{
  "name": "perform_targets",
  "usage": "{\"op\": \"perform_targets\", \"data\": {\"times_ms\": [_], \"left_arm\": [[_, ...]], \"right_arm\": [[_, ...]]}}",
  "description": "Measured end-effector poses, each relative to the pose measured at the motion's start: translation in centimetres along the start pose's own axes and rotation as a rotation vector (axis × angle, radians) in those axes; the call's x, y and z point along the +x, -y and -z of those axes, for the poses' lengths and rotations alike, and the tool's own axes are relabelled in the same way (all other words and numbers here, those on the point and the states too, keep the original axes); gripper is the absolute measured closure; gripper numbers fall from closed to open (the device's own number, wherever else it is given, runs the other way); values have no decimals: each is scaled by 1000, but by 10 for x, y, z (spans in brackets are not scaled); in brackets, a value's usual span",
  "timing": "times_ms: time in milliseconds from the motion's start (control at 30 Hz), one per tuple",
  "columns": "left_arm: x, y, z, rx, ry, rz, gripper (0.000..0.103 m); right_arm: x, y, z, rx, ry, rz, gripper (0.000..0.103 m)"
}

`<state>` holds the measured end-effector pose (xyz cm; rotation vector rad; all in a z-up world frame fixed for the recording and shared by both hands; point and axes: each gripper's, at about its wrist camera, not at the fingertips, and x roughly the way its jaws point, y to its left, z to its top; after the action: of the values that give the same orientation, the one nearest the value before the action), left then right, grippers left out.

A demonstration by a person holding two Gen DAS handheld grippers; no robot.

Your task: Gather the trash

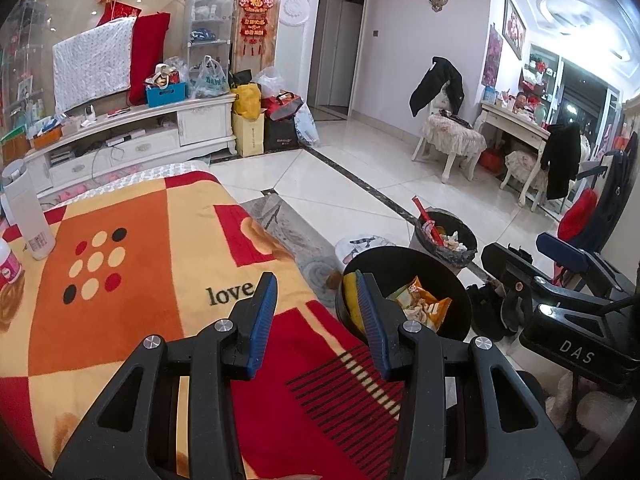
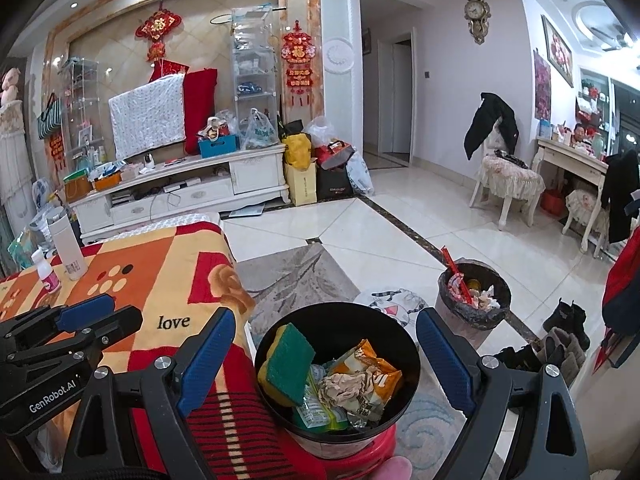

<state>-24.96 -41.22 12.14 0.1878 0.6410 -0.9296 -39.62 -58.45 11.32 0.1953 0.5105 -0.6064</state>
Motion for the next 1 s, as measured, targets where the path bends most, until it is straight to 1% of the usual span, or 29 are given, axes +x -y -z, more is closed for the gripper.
{"op": "perform_targets", "data": {"times_ms": [1000], "left_arm": [[3, 7, 4, 5, -16, 13, 63]], "right_arm": [[5, 7, -2, 10, -27, 7, 11]]}}
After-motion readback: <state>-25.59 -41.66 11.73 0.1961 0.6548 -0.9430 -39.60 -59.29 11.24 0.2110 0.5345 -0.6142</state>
